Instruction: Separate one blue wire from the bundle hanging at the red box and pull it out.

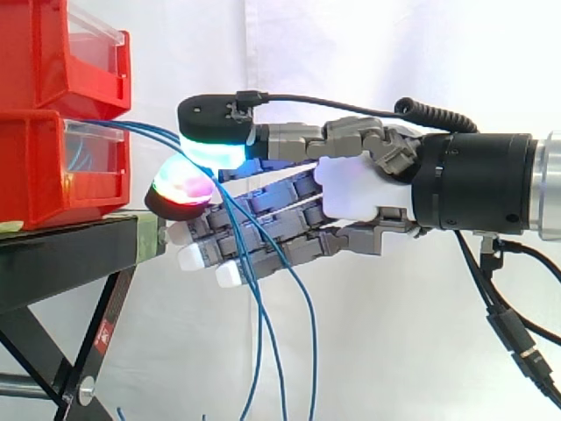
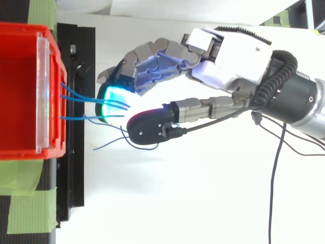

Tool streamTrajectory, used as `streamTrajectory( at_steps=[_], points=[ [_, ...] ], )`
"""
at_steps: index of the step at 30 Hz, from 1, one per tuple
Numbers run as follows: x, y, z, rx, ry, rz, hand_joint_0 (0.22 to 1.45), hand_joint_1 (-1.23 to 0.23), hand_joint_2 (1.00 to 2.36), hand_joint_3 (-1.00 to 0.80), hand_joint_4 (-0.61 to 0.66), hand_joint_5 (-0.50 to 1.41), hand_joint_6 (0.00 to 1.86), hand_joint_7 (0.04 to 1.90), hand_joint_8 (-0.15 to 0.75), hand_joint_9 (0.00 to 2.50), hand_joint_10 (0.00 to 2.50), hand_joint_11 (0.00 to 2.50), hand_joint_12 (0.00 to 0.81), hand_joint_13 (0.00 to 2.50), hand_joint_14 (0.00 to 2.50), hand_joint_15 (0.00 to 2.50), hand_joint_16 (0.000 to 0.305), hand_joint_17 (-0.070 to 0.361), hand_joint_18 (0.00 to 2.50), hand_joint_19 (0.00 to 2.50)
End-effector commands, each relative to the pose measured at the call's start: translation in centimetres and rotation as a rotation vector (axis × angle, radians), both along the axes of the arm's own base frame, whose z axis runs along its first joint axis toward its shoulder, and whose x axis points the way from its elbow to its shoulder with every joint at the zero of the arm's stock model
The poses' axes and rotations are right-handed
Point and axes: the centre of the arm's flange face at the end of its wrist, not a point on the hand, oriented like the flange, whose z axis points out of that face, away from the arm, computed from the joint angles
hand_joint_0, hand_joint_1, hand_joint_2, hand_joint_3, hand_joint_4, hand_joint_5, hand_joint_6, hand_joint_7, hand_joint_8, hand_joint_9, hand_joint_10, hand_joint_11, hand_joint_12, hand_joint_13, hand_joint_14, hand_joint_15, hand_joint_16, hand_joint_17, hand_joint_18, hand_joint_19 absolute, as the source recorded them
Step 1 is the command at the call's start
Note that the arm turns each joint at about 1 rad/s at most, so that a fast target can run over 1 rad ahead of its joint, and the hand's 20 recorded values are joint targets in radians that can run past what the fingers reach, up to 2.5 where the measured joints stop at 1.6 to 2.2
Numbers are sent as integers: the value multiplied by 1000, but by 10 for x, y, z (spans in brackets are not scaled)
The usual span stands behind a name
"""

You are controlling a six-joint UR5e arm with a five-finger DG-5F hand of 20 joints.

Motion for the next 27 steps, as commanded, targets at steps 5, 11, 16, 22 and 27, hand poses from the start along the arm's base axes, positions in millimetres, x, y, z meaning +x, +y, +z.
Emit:
streamTrajectory(
  at_steps=[5, 11, 16, 22, 27],
  points=[
    [0, 0, 0, 1, 0, 4, 646, -725, 1020, -152, 101, -224, 916, 854, 346, 711, 11, 509, 415, 767, 18, 475, 56, 125, 694, 471],
    [0, -1, 0, 5, -2, 8, 646, -719, 1021, -155, 105, -225, 917, 844, 358, 775, 14, 541, 414, 882, 18, 521, 54, 122, 703, 470],
    [0, 1, 0, 5, -2, 17, 650, -709, 1020, -158, 109, -227, 917, 841, 355, 798, 13, 567, 407, 1202, 22, 598, 51, 115, 736, 450],
    [0, -1, -1, 4, 4, 14, 650, -705, 1021, -156, 120, -229, 916, 850, 357, 792, 13, 562, 417, 1398, 24, 692, 49, 111, 767, 435],
    [-2, -1, -2, 1, 18, 14, 651, -702, 1021, -160, 122, -229, 915, 857, 359, 794, 15, 578, 417, 1475, 25, 793, 49, 110, 772, 434]
  ],
)
